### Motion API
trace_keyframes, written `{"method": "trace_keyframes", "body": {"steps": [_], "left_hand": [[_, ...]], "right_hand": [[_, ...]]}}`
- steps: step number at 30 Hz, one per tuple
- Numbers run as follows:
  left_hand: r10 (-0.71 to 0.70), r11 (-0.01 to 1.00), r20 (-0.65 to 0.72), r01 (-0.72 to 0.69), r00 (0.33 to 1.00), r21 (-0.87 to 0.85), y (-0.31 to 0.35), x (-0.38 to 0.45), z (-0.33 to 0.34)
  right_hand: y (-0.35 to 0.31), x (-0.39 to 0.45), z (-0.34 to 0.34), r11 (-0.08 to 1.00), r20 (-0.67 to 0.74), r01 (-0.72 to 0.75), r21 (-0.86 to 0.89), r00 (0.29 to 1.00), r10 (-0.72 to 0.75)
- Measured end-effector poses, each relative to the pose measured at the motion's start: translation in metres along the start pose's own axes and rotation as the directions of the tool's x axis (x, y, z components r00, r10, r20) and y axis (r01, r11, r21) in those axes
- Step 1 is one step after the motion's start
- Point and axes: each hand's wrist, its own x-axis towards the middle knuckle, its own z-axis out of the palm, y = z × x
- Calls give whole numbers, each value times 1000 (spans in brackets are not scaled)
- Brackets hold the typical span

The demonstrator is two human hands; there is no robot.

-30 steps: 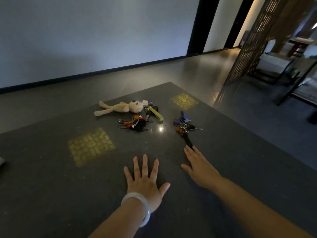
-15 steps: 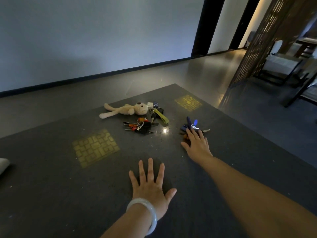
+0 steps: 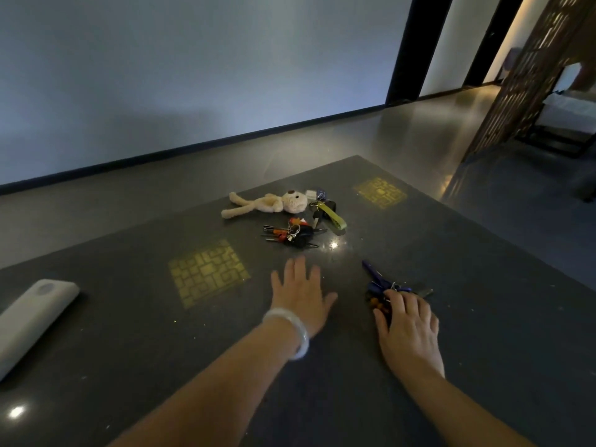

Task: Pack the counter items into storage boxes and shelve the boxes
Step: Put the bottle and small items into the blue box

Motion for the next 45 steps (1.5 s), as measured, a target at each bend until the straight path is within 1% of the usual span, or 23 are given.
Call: {"method": "trace_keyframes", "body": {"steps": [2,4,6,8,9,10,11,13,15,20,24,27,30,32,34,35,37,39,41,45], "left_hand": [[-3,999,-30,5,1000,47,-16,38,-13],[3,998,-23,-2,1000,69,-27,72,-20],[-3,998,38,0,999,69,-35,94,-20],[-28,998,133,20,991,56,-41,103,-13],[-39,998,157,32,987,49,-43,102,-9],[-43,998,145,37,988,46,-44,98,-5],[-30,999,105,26,994,44,-44,90,-1],[51,999,26,-52,998,17,-40,67,5],[133,990,-6,-133,991,-37,-32,35,10],[176,980,-22,-177,984,-88,-6,-55,24],[218,971,-40,-221,975,-87,14,-110,27],[230,972,-32,-231,973,-30,33,-144,23],[251,968,-4,-251,968,-15,50,-172,19],[277,960,16,-276,961,-49,57,-188,19],[314,948,51,-309,948,-81,62,-201,20],[335,939,70,-327,940,-104,66,-207,20],[389,913,86,-371,917,-171,75,-218,19],[452,876,72,-427,889,-223,89,-231,16],[497,839,38,-469,867,-277,109,-246,9],[523,740,-73,-495,849,-455,161,-283,-12]], "right_hand": [[0,1,0,1000,6,-2,-10,1000,2],[1,3,0,1000,22,-11,-26,1000,12],[3,3,1,1000,23,-10,-23,1000,11],[4,3,1,1000,11,-6,-4,1000,6],[4,3,1,1000,6,-5,5,1000,5],[4,3,2,1000,4,-4,11,1000,4],[4,3,2,1000,2,-3,19,1000,3],[5,3,2,999,-5,-1,40,1000,1],[4,2,0,999,-11,8,47,1000,-7],[2,-10,-9,999,-14,31,25,999,-31],[14,-53,-26,998,-16,62,-11,998,-62],[26,-100,-43,999,46,19,-46,999,-17],[34,-143,-59,999,88,-35,-30,995,38],[40,-170,-69,999,98,-36,16,995,34],[48,-194,-78,994,104,-46,99,994,35],[52,-207,-83,987,103,-65,149,993,50],[61,-229,-95,951,107,-154,267,986,130],[71,-246,-110,893,102,-258,368,966,237],[86,-262,-129,837,79,-317,445,945,316],[121,-295,-181,748,-49,-318,582,905,422]]}}
